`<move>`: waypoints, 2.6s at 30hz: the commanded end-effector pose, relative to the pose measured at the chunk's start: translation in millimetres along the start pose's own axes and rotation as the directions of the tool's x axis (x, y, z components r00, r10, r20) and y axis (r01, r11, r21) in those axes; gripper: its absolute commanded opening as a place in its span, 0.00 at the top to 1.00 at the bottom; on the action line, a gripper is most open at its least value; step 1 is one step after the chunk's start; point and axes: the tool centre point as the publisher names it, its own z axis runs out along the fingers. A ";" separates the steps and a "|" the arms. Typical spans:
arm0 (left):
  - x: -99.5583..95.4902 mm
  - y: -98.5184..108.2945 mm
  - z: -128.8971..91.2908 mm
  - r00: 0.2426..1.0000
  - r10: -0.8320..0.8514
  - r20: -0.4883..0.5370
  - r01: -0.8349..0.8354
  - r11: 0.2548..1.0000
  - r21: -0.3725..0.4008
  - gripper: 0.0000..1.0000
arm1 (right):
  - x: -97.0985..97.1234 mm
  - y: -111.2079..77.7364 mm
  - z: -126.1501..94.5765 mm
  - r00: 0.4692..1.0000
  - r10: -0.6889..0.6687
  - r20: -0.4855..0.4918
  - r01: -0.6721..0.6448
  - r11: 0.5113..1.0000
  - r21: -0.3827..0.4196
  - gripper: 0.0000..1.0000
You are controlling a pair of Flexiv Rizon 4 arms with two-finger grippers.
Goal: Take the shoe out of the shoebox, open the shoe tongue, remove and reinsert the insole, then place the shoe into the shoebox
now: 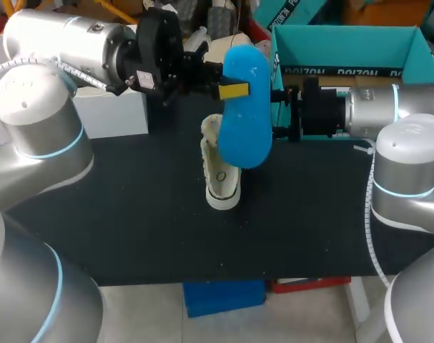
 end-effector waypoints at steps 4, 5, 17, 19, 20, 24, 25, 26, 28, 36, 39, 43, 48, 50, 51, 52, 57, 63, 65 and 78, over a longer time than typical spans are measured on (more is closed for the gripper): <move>-0.2 1.0 1.7 1.000 0.001 0.004 -0.001 1.000 0.001 1.00 | -0.4 -0.5 1.8 1.000 0.000 0.001 0.000 1.000 -0.003 0.00; -0.2 1.0 1.7 1.000 0.001 0.004 -0.001 1.000 0.001 1.00 | -0.4 -0.5 1.8 1.000 0.000 0.001 0.000 1.000 -0.003 0.00; 19.0 29.1 -7.4 0.937 0.346 0.048 -0.344 0.938 -0.037 1.00 | -0.4 -0.5 1.8 1.000 0.000 0.001 0.000 1.000 -0.003 0.00; 18.8 44.2 -13.5 0.928 0.367 0.060 -0.366 0.930 -0.031 1.00 | -0.4 -0.5 1.8 1.000 0.000 0.001 0.000 1.000 -0.003 0.00; 19.9 53.0 -14.9 0.914 0.399 0.068 -0.395 0.916 -0.071 1.00 | -0.4 -0.5 1.8 1.000 0.000 0.001 0.000 1.000 -0.003 0.00; 28.7 76.7 -19.2 0.851 0.517 0.090 -0.494 0.848 -0.192 1.00 | -0.4 -0.5 1.8 1.000 0.000 0.001 0.000 1.000 -0.003 0.00; 31.0 82.7 -20.5 0.841 0.533 0.097 -0.506 0.837 -0.209 1.00 | -0.4 -0.5 1.8 1.000 0.000 0.001 0.000 1.000 -0.003 0.00; 33.2 87.7 -21.4 0.825 0.556 0.103 -0.520 0.818 -0.247 1.00 | -0.4 -0.5 1.8 1.000 0.000 0.001 0.000 1.000 -0.003 0.00; 38.8 95.4 -22.5 0.817 0.569 0.095 -0.528 0.804 -0.274 1.00 | -0.4 -0.5 1.8 1.000 0.000 0.001 0.000 1.000 -0.003 0.00; 40.4 97.9 -22.8 0.822 0.561 0.094 -0.518 0.807 -0.284 1.00 | -0.4 -0.5 1.8 1.000 0.000 0.001 0.000 1.000 -0.003 0.00; 40.4 97.9 -22.8 0.822 0.561 0.094 -0.518 0.807 -0.284 1.00 | -0.4 -0.5 1.8 1.000 0.000 0.001 0.000 1.000 -0.003 0.00; 40.4 97.9 -22.8 0.822 0.561 0.094 -0.518 0.807 -0.284 1.00 | -0.4 -0.5 1.8 1.000 0.000 0.001 0.000 1.000 -0.003 0.00; 45.4 100.1 -22.3 0.793 0.603 0.082 -0.563 0.778 -0.279 1.00 | -0.4 -0.5 1.8 1.000 0.000 0.001 0.000 1.000 -0.003 0.00; 53.9 109.0 -24.2 0.698 0.713 0.069 -0.671 0.685 -0.286 1.00 | -0.4 -0.5 1.8 1.000 0.000 0.001 0.000 1.000 -0.003 0.00; 56.8 115.4 -26.6 0.667 0.742 0.064 -0.701 0.655 -0.281 1.00 | -0.4 -0.5 1.8 1.000 0.000 0.001 0.000 1.000 -0.003 0.00; 56.0 121.3 -30.5 0.646 0.760 0.072 -0.720 0.638 -0.273 1.00 | -0.4 -0.5 1.8 1.000 0.000 0.001 0.000 1.000 -0.003 0.00; 54.8 151.2 -48.5 0.505 0.860 0.070 -0.822 0.505 -0.265 1.00 | -0.4 -0.5 1.8 1.000 0.000 0.001 0.000 1.000 -0.003 0.00; 37.9 184.4 -64.5 0.309 0.950 -0.035 -0.901 0.281 -0.332 1.00 | -0.4 -0.5 1.8 1.000 0.000 0.001 0.000 1.000 -0.003 0.00; 32.9 196.3 -68.7 0.250 0.964 -0.086 -0.900 0.199 -0.387 1.00 | -0.4 -0.5 1.8 1.000 0.000 0.001 0.000 1.000 -0.003 0.00; 29.3 213.4 -71.0 0.230 0.959 -0.167 -0.900 0.145 -0.411 1.00 | -0.4 -0.5 1.8 1.000 0.000 0.001 0.000 1.000 -0.003 0.00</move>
